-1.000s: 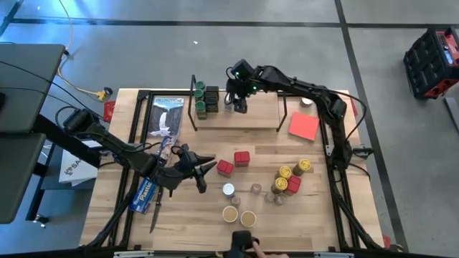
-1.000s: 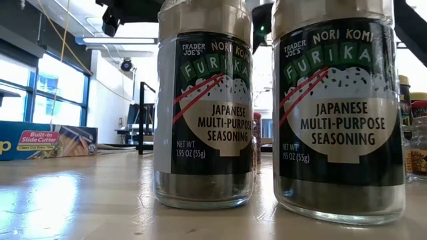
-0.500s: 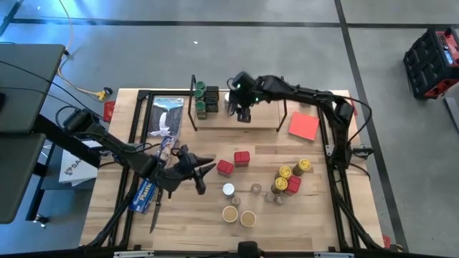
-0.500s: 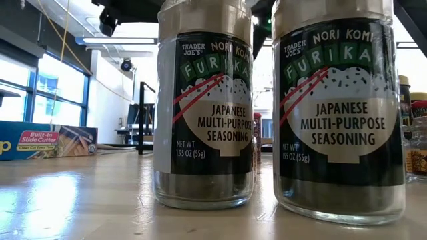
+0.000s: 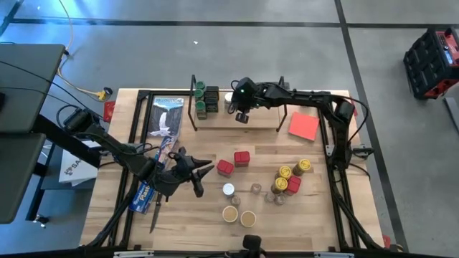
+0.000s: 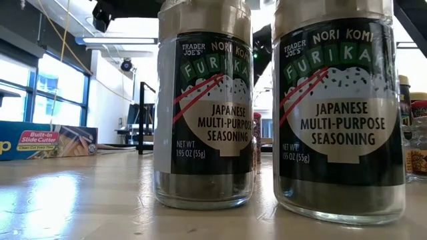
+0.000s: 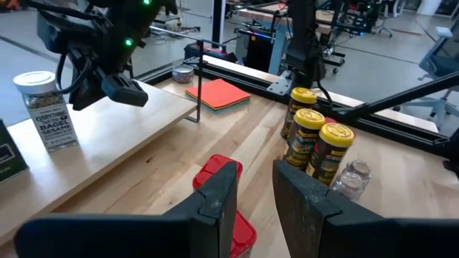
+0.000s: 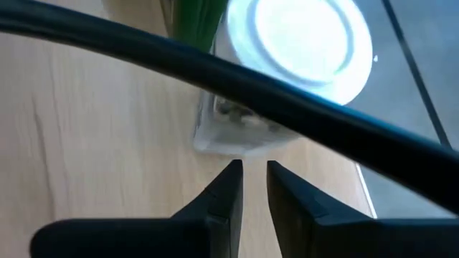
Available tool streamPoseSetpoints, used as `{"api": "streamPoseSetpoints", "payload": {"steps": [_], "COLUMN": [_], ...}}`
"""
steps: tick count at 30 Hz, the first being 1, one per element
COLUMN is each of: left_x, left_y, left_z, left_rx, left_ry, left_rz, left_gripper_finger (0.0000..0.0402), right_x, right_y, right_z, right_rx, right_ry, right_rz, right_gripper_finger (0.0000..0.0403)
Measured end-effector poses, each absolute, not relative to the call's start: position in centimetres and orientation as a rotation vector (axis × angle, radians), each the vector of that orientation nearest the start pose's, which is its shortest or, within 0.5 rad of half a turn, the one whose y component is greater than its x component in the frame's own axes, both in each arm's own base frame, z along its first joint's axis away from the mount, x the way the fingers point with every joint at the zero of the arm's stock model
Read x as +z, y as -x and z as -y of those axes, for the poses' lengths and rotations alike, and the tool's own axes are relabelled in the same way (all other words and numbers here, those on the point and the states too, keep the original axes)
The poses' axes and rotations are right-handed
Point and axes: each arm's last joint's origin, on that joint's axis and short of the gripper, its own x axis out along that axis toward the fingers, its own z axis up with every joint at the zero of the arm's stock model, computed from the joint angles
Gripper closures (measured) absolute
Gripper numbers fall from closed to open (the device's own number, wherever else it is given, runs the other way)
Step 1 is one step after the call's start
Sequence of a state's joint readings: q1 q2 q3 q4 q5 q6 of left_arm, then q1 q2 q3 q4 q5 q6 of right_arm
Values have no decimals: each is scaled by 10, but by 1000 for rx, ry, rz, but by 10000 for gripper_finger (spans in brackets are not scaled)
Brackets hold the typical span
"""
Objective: Shelf spices
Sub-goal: Put the white seasoning bottle on the shelf to the right of the top black seasoning can
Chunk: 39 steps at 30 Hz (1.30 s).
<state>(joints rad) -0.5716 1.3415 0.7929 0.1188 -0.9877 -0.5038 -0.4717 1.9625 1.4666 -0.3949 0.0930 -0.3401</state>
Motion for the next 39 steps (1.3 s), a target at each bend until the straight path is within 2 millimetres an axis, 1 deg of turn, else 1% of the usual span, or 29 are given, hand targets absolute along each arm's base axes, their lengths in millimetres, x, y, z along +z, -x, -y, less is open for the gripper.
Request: {"api": "streamPoseSetpoints", "payload": {"steps": [5,14,17,19,22,25,27,29,32,36,39], "left_x": [249,249,249,249,249,249,249,249,249,249,249], "left_y": [-246,-246,-246,-245,-245,-245,-245,-245,-245,-245,-245], "left_z": [128,128,128,128,128,128,128,128,128,128,128], "left_rx": [487,490,494,500,502,503,504,504,506,507,507], "left_ry": [186,185,184,183,182,182,181,181,185,185,184], "left_rz": [-190,-189,-188,-185,-184,-184,-184,-185,-186,-187,-188], "left_gripper_finger": [314,314,314,314,314,314,314,314,314,314,314], "right_x": [209,218,222,224,231,242,238,230,215,191,182], "right_y": [-381,-387,-389,-388,-386,-386,-388,-390,-398,-410,-415], "right_z": [197,205,207,209,202,185,171,159,151,153,159], "right_rx": [-393,-428,-478,-543,-586,-507,-419,-315,-223,-228,-255], "right_ry": [132,165,214,263,292,271,254,239,232,235,231], "right_rz": [-903,-776,-749,-769,-796,-795,-830,-878,-901,-900,-870], "right_gripper_finger": [348,348,348,348,348,348,348,348,348,348,348]}}
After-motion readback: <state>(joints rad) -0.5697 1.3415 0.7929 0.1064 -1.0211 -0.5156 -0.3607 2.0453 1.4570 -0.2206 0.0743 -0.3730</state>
